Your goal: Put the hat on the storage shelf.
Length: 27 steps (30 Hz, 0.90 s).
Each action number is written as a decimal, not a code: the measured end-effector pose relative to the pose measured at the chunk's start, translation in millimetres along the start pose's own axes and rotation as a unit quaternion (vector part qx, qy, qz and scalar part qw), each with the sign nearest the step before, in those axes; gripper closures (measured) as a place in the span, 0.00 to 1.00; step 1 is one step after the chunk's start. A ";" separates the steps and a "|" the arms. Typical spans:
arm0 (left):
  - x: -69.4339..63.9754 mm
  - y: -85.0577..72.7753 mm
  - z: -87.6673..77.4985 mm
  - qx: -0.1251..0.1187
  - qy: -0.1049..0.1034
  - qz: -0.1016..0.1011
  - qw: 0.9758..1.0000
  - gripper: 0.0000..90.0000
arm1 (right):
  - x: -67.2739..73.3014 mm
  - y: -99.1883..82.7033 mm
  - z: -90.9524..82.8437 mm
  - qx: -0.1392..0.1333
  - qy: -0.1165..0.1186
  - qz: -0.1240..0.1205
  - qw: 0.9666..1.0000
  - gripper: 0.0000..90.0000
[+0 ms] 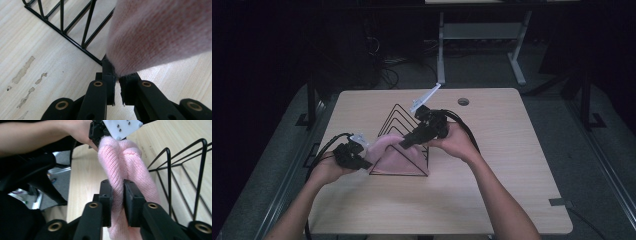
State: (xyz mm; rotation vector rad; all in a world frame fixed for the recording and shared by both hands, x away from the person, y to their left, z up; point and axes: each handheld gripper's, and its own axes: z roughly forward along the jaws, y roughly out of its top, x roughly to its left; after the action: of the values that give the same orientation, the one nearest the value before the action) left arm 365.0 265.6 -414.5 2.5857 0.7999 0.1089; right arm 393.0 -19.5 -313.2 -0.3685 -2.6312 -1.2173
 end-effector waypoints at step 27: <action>-1.8 -5.8 0.4 -0.014 -0.011 -0.018 1.000 0.88 | -0.6 -4.4 3.8 -0.010 -0.007 0.005 1.000 0.84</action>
State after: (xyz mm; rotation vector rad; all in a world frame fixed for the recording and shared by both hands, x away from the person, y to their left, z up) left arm 360.5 268.7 -417.3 2.5416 0.8309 0.0808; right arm 391.8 -19.4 -318.9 -0.3927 -2.6276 -1.2425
